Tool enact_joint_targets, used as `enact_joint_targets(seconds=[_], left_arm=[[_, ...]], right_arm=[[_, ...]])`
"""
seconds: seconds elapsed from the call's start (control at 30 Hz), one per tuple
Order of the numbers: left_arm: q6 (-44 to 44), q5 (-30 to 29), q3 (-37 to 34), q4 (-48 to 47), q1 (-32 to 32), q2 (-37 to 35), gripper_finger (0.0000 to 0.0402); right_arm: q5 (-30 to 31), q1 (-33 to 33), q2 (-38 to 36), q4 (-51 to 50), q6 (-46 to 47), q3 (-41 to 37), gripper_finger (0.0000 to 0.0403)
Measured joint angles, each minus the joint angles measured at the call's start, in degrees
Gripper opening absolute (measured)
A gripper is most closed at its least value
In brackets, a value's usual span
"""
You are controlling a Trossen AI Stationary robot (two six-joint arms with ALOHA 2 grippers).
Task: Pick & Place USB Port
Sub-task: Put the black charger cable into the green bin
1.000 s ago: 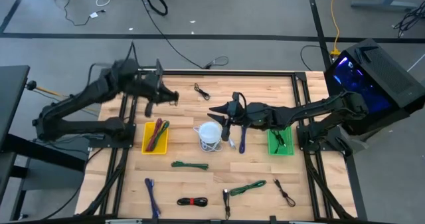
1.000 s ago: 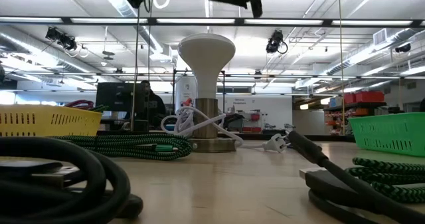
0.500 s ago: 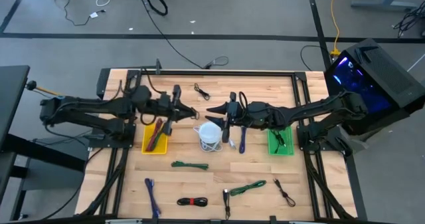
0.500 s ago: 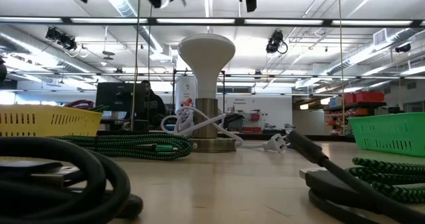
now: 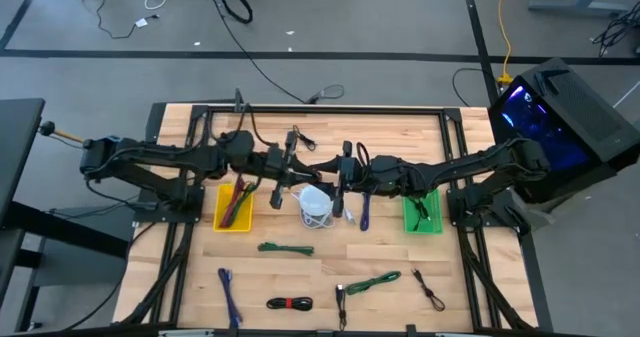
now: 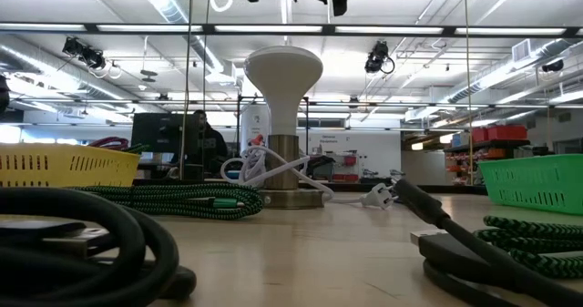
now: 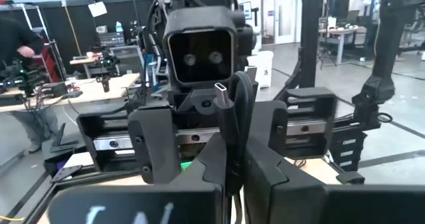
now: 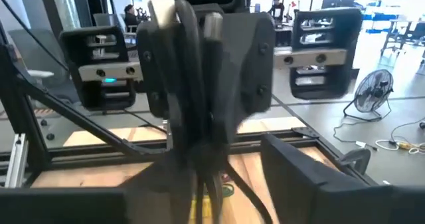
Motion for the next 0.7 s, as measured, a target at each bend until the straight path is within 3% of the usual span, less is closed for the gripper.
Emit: enact_joint_targets(seconds=[0.17,0.43,0.7], left_arm=[[-0.11,-1.99,0.96,-0.75,0.13,0.39,0.0043],[0.00,-2.03,1.20,-0.77,0.11,-0.05,0.0144],[2.91,-3.91,1.18,-9.22,0.09,-5.17,0.0172]], right_arm=[[0.12,0.00,-0.04,-0.63,-0.33,0.04,0.0026],[1.10,-0.02,-0.51,-4.21,0.77,0.04,0.0010],[8.06,0.62,-6.55,-15.36,3.02,0.04,0.0010]])
